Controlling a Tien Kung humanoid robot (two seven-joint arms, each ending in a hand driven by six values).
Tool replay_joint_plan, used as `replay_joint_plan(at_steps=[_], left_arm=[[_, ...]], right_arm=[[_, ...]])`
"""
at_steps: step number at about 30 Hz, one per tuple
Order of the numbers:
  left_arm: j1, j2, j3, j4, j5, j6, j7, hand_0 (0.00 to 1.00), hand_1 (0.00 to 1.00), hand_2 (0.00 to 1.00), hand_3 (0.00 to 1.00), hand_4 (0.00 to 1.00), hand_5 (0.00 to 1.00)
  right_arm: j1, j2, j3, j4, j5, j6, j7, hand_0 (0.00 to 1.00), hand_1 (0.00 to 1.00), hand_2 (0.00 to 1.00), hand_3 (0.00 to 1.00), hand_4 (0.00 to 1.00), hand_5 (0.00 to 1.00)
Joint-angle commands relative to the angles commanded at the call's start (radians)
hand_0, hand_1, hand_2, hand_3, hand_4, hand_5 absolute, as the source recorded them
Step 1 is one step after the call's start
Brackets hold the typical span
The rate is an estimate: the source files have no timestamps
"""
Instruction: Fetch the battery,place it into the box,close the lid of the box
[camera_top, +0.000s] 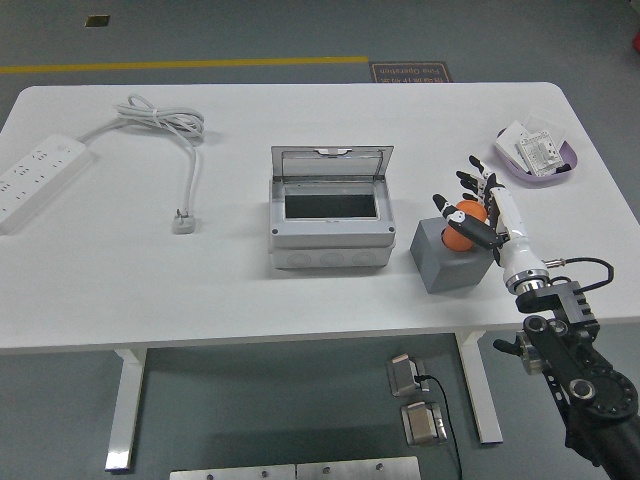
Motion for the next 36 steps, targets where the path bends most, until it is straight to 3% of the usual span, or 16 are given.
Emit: replay_joint_plan(at_steps=[26,27,32,33,36], left_arm=[[0.000,0.000,0.001,0.000,0.008,-0.001,0.003,0.615,0.647,0.653,0.639,0.788,0.213],[0.000,0.001,0.001,0.000,0.008,-0.001,0.003,0.614,0.647,0.651,0.637,0.787,0.208],[0.000,0.001,0.000,0.000,0.010,-0.001,0.003,0.614,0.647,0.651,0.637,0.787,0.208],[0.000,0.001,0.000,0.000,0.011,-0.001,0.003,0.614,0.646,0.650,0.638,0.788,0.205],[0.000,0.000,0.000,0.000,0.012,-0.002,0.004,0.614,0.646,0.650,0.638,0.788,0.205]], right_arm=[[-0.001,-0.001,-0.008,0.003,-0.007,-0.012,-0.001,0.814,0.798,0.787,0.975,0.826,0.248],[0.000,-0.002,-0.009,0.004,-0.006,-0.015,0.001,0.773,0.774,0.783,0.966,0.825,0.261],[0.004,-0.003,-0.013,0.007,0.003,-0.032,0.019,0.773,0.774,0.783,0.966,0.825,0.261],[0.005,-0.003,-0.015,0.006,0.009,-0.040,0.027,0.815,0.806,0.786,0.962,0.826,0.258],[0.008,0.000,-0.025,-0.001,0.032,-0.066,0.055,0.815,0.806,0.786,0.962,0.826,0.258]])
